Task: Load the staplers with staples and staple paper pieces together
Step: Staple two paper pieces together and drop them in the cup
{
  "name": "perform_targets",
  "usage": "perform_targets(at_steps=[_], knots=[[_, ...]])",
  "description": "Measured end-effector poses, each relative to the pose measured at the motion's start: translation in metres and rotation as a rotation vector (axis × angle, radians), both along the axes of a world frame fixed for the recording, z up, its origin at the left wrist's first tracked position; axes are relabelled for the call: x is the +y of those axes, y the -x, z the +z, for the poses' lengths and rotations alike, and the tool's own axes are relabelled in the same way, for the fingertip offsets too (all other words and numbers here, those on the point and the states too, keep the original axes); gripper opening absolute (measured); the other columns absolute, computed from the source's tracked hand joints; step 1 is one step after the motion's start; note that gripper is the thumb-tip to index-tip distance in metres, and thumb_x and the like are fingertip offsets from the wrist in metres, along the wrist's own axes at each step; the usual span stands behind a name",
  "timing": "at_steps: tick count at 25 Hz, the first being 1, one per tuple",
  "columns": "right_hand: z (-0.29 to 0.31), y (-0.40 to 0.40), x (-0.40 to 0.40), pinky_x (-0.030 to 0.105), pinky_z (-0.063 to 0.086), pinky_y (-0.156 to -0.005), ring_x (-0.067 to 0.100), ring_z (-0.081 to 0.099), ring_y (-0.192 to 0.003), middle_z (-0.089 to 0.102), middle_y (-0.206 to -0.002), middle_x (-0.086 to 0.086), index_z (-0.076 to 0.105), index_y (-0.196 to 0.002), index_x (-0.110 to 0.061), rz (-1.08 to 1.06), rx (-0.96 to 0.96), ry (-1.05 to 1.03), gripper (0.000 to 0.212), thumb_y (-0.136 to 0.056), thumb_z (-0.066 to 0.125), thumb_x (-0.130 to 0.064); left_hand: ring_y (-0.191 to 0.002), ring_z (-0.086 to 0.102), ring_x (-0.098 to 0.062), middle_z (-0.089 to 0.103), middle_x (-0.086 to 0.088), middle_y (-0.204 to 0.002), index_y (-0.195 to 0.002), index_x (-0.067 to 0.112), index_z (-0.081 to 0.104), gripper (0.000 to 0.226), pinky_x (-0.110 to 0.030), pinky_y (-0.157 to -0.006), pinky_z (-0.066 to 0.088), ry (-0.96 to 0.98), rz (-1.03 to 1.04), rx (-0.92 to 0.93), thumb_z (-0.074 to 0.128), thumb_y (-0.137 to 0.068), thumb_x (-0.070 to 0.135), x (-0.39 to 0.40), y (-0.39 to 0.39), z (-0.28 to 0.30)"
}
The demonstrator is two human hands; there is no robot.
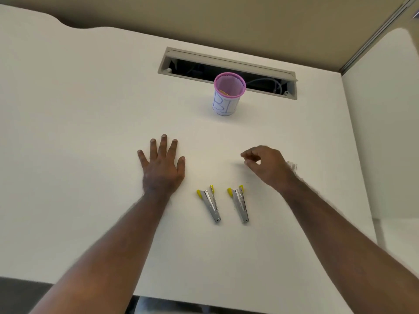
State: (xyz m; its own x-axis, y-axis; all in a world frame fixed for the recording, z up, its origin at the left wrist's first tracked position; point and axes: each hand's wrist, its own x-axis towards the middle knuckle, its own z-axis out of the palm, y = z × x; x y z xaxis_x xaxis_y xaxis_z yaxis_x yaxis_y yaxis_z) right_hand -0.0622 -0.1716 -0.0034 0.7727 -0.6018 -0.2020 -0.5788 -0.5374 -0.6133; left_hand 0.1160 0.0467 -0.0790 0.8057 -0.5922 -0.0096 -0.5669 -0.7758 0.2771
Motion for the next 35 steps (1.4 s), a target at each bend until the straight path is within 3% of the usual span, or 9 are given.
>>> perform_targets(at_steps=[6, 10, 14, 20, 24, 29, 32, 35], knots=[[-0.021, 0.034, 0.018, 0.032, 0.047, -0.09, 0.02, 0.061, -0.104, 0.064, -0.11, 0.003, 0.071, -0.112, -0.017, 0.046, 0.208, 0.061, 0.024, -0.091, 0.061, -0.014, -0.151, 0.008, -0.028, 0.016, 0.0, -0.163, -0.151, 0.027, 0.025, 0.059, -0.062, -0.117, 0.003, -0.023, 0.005, -0.002, 0.031, -0.097, 0.047, 0.0, -0.001, -0.002], [-0.021, 0.031, 0.02, 0.028, 0.037, -0.078, 0.024, 0.058, -0.103, 0.061, -0.108, 0.007, 0.071, -0.108, -0.013, 0.104, 0.296, 0.168, 0.02, -0.096, 0.057, -0.02, -0.151, 0.008, -0.028, 0.016, 0.0, -0.163, -0.151, 0.028, 0.026, 0.058, -0.061, -0.118, 0.003, -0.019, 0.01, 0.0, 0.03, -0.097, 0.048, 0.001, 0.0, 0.0], [-0.014, 0.02, 0.022, 0.035, 0.046, -0.079, 0.028, 0.059, -0.099, 0.06, -0.106, 0.009, 0.069, -0.098, -0.01, 0.218, 0.443, 0.339, 0.019, -0.097, 0.051, -0.015, -0.151, 0.007, -0.027, 0.016, 0.001, -0.163, -0.151, 0.029, 0.025, 0.059, -0.061, -0.118, 0.002, -0.018, 0.013, 0.006, 0.029, -0.096, 0.048, 0.001, 0.0, 0.0], [-0.013, 0.013, 0.029, 0.031, 0.042, -0.067, 0.025, 0.059, -0.097, 0.059, -0.104, 0.006, 0.062, -0.097, -0.011, 0.443, 0.609, 0.598, 0.014, -0.092, 0.051, -0.004, -0.151, 0.008, -0.027, 0.016, 0.001, -0.163, -0.151, 0.029, 0.025, 0.059, -0.061, -0.118, 0.003, -0.02, 0.015, 0.005, 0.029, -0.096, 0.049, 0.001, 0.001, 0.001], [-0.015, 0.019, 0.023, 0.036, 0.045, -0.077, 0.027, 0.06, -0.099, 0.057, -0.107, 0.008, 0.057, -0.106, -0.009, 0.367, 0.532, 0.509, 0.021, -0.099, 0.039, -0.018, -0.151, 0.007, -0.027, 0.016, 0.001, -0.163, -0.151, 0.029, 0.026, 0.059, -0.06, -0.118, 0.002, -0.011, 0.014, 0.013, 0.03, -0.096, 0.049, 0.001, 0.001, 0.003], [0.006, 0.016, 0.014, 0.036, 0.048, -0.073, 0.026, 0.06, -0.081, 0.059, -0.094, 0.003, 0.059, -0.09, -0.015, 0.186, 0.328, 0.277, 0.02, -0.095, 0.043, -0.027, -0.151, 0.007, -0.027, 0.016, 0.001, -0.163, -0.151, 0.028, 0.026, 0.059, -0.06, -0.118, 0.001, -0.002, 0.015, 0.013, 0.031, -0.096, 0.048, 0.001, 0.002, 0.003], [0.039, -0.023, -0.01, 0.035, 0.049, -0.077, 0.022, 0.06, -0.086, 0.061, -0.097, -0.003, 0.062, -0.09, -0.022, 0.08, 0.166, 0.318, 0.017, -0.092, 0.048, -0.031, -0.151, 0.007, -0.026, 0.016, 0.002, -0.164, -0.152, 0.028, 0.025, 0.059, -0.06, -0.118, 0.001, -0.003, 0.014, 0.015, 0.032, -0.096, 0.048, 0.001, 0.002, 0.003], [0.068, -0.08, -0.037, 0.031, 0.043, -0.069, 0.023, 0.059, -0.084, 0.066, -0.095, 0.001, 0.064, -0.09, -0.019, -0.006, 0.082, 0.409, 0.02, -0.091, 0.049, -0.032, -0.151, 0.005, -0.025, 0.014, 0.003, -0.164, -0.152, 0.03, 0.024, 0.06, -0.059, -0.119, 0.001, -0.011, 0.018, 0.024, 0.03, -0.096, 0.048, 0.001, 0.002, 0.004]])
